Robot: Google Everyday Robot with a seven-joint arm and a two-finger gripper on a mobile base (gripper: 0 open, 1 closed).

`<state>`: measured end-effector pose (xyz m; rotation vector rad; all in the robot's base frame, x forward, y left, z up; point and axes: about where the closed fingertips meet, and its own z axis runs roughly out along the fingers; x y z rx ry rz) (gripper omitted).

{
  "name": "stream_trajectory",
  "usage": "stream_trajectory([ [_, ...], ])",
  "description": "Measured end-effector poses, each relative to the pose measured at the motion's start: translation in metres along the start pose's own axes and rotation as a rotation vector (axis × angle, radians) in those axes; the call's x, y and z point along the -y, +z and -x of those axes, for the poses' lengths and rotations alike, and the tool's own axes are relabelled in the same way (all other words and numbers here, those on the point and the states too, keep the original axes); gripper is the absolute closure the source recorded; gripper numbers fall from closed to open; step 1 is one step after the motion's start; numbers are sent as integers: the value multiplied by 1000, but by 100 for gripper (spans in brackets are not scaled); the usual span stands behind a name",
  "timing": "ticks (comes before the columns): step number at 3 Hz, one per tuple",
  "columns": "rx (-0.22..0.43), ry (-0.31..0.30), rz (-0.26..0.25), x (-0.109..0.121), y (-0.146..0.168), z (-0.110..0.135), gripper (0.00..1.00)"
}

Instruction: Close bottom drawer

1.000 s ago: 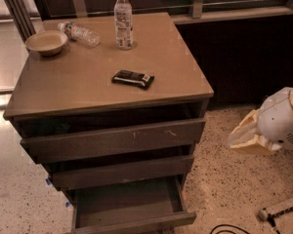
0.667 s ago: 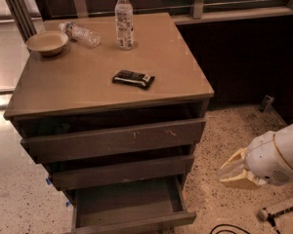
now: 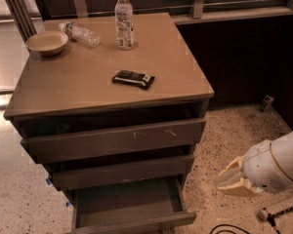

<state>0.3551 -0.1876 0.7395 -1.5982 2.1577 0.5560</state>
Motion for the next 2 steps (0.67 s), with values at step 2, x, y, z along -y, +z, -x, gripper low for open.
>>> stream_trajectory([
  [2, 95, -133, 64, -18, 128, -44, 100],
])
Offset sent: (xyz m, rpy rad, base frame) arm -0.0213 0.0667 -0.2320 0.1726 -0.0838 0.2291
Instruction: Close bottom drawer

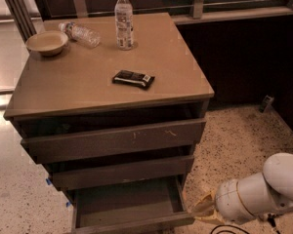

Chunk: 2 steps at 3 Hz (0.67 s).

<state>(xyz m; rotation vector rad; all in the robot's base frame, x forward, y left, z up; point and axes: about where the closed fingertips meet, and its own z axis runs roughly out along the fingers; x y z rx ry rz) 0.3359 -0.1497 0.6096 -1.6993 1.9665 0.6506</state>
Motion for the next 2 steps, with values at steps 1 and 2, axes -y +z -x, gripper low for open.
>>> stream_trajectory([
  [1, 29, -23, 50, -3, 61, -25, 100],
  [2, 44, -18, 61, -5, 73, -31, 100],
])
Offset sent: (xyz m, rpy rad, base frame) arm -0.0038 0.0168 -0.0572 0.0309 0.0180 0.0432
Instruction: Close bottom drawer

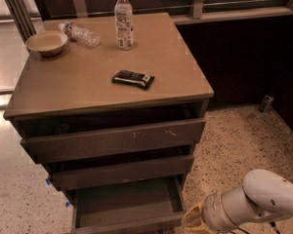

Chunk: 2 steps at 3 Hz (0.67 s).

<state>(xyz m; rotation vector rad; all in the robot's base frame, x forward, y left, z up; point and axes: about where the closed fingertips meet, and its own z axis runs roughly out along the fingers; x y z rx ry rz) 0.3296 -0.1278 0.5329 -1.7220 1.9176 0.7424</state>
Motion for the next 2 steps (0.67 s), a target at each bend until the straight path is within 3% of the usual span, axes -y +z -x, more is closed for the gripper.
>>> stream_trajectory([
  [1, 2, -33, 6, -2, 11, -8, 100],
  [2, 14, -131, 0, 3, 58, -30, 100],
])
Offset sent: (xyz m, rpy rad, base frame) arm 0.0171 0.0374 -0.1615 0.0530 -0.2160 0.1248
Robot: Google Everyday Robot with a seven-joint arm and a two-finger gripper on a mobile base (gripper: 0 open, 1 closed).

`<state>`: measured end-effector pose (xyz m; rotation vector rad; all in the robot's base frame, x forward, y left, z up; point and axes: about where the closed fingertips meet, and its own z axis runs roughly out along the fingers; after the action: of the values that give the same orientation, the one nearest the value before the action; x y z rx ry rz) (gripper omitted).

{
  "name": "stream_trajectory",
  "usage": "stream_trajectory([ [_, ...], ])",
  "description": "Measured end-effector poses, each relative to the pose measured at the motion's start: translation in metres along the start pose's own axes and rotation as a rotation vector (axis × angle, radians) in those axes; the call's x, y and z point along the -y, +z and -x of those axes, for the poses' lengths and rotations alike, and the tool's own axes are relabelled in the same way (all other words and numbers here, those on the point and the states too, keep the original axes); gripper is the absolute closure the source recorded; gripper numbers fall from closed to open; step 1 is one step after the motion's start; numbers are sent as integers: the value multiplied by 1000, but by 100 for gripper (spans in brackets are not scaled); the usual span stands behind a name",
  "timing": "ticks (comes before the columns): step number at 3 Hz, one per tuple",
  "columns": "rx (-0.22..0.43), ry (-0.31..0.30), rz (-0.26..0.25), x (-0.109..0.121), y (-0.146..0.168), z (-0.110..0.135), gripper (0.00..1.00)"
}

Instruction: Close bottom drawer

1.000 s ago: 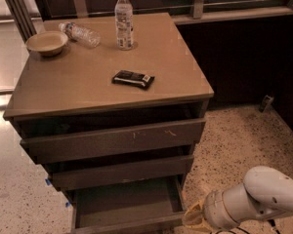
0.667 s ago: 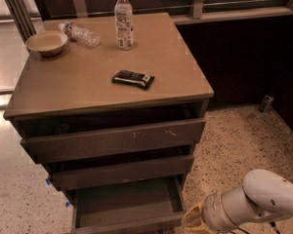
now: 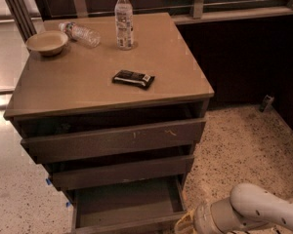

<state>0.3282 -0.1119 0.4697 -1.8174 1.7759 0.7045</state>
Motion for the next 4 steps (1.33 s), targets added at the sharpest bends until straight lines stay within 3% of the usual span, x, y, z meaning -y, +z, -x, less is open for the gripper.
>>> stream_trajectory([
  [1, 37, -50, -9, 20, 61, -30, 100],
  [2, 108, -19, 42, 24, 136, -62, 100],
  [3, 107, -20, 42, 24, 136, -62, 100],
  [4, 86, -48, 25, 20, 165, -81, 100],
])
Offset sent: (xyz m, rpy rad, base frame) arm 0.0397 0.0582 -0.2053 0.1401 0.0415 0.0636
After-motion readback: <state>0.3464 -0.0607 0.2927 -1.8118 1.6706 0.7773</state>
